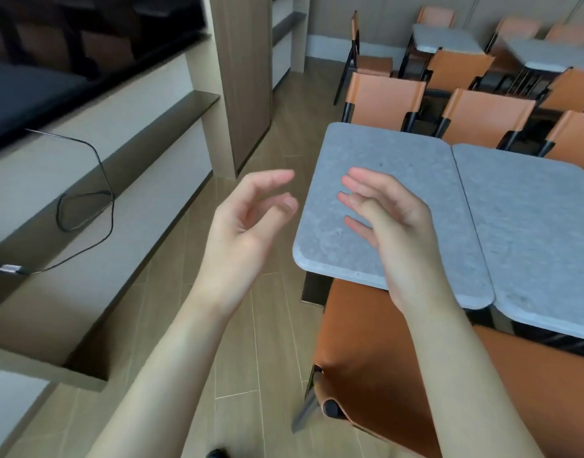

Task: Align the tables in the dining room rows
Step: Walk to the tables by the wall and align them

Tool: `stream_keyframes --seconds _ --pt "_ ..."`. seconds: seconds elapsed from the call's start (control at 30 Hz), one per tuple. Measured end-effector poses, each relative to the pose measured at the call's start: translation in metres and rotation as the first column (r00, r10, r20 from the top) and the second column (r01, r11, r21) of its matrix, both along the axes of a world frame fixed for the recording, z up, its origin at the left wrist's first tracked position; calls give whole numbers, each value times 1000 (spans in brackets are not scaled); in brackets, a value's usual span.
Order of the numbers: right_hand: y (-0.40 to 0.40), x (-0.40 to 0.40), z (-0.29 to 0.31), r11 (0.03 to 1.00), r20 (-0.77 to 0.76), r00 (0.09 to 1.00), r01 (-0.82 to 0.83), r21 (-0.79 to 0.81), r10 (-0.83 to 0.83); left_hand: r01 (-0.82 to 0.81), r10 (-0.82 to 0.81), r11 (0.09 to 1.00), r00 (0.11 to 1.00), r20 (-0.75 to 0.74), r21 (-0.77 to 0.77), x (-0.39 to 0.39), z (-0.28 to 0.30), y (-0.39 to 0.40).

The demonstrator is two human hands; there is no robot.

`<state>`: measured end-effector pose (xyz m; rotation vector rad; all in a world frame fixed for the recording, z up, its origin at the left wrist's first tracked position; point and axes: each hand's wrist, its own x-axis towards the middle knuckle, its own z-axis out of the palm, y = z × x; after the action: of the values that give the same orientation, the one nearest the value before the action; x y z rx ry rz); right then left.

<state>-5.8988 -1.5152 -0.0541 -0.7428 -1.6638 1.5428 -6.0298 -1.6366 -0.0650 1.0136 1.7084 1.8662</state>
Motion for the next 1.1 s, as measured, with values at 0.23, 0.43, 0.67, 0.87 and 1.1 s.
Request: stream_keyframes --seconds 0.23,0.43,0.67,0.87,1.1 --pt "-39 -97 -1 1000 5 1000 22 -15 -22 3 1 994 999 35 -112 -108 -2 -44" --pt "-24 -150 0 998 20 998 67 -4 -67 32 -23 987 998 54 -160 -171 -14 -36" --pt "37 -234 -21 993 24 995 102 -62 -101 60 -47 968 997 61 -242 -257 -37 23" --pt "139 -317 -40 982 40 989 145 -118 -141 92 -73 954 994 79 -287 -344 -43 136" --pt "274 -374 -30 943 65 957 289 -162 -282 209 -197 936 978 70 -284 -408 -24 293"
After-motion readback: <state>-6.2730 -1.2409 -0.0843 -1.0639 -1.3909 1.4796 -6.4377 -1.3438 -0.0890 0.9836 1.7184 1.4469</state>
